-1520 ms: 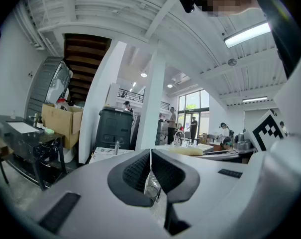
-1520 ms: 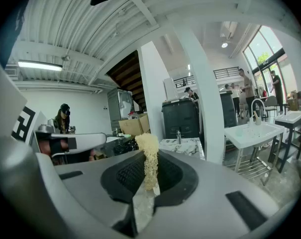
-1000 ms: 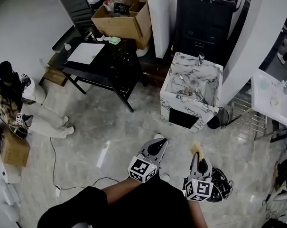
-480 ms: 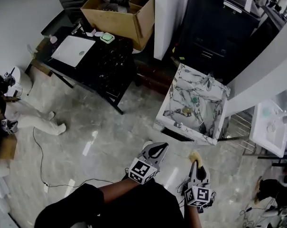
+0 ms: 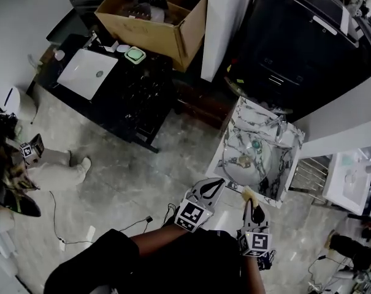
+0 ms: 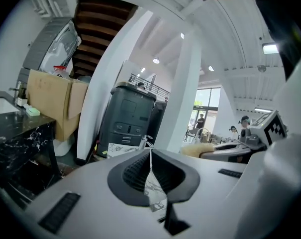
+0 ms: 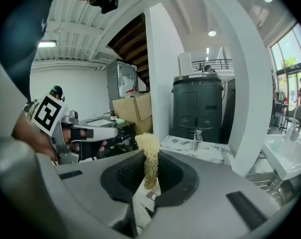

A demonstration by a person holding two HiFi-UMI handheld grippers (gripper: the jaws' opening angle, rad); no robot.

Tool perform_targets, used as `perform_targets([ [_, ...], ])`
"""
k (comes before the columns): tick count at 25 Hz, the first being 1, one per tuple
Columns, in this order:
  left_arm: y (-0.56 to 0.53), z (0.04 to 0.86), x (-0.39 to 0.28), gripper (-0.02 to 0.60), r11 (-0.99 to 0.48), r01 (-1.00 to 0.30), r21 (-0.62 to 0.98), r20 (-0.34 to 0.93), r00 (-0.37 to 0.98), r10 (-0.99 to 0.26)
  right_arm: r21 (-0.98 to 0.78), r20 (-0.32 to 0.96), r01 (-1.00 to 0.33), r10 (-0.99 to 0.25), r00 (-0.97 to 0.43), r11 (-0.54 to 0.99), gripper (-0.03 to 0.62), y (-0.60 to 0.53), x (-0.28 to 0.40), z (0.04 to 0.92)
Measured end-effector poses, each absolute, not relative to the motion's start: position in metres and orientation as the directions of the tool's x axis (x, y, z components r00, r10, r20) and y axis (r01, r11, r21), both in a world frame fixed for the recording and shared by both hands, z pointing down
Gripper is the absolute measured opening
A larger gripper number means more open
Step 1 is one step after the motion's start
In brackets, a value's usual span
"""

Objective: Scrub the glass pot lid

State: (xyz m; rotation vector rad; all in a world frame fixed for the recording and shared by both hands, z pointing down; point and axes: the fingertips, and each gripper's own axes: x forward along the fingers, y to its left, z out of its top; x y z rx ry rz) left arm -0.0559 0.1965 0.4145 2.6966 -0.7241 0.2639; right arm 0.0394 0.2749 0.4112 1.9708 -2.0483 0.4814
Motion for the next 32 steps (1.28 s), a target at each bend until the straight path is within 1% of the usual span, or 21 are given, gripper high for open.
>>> perform_targets([
  [3,0.181,0.423,-0.051,0.021,-0.822,-0.511,0.250,0.278,0.851,-0.445,-0.074,0.413,-0.997,-0.909,-0.058,0.030,0.058,0.252,0.050,0.414],
  [7,0.166,0.432,-0.048,0.021,-0.802,-0.528,0.281,0.287,0.843,-0.454,-0.093,0.450,-0.994,-0.888,-0.089,0.053,0.058,0.229,0.063,0.428],
  [10,0.159,0.438,-0.043,0.021,-0.791,-0.545,0.278,0.288,0.833,-0.473,-0.091,0.460,-0.991,-0.879,-0.127,0.096,0.058,0.213,0.071,0.441],
  [13,0.155,0.445,-0.036,0.021,-0.773,-0.570,0.280,0.293,0.817,-0.497,-0.096,0.468,-0.981,-0.862,-0.194,0.169,0.058,0.200,0.075,0.457],
  [20,0.148,0.464,-0.013,0.021,-0.718,-0.639,0.278,0.337,0.764,-0.550,-0.154,0.533,-0.931,-0.765,-0.361,0.332,0.058,0.172,0.086,0.511],
  [24,0.141,0.476,0.001,0.021,-0.683,-0.690,0.239,0.368,0.716,-0.594,-0.122,0.552,-0.911,-0.735,-0.393,0.395,0.058,0.156,0.098,0.531],
  [32,0.124,0.509,0.005,0.021,-0.582,-0.782,0.223,0.410,0.616,-0.672,-0.230,0.613,-0.840,-0.597,-0.518,0.492,0.058,0.125,0.092,0.596],
])
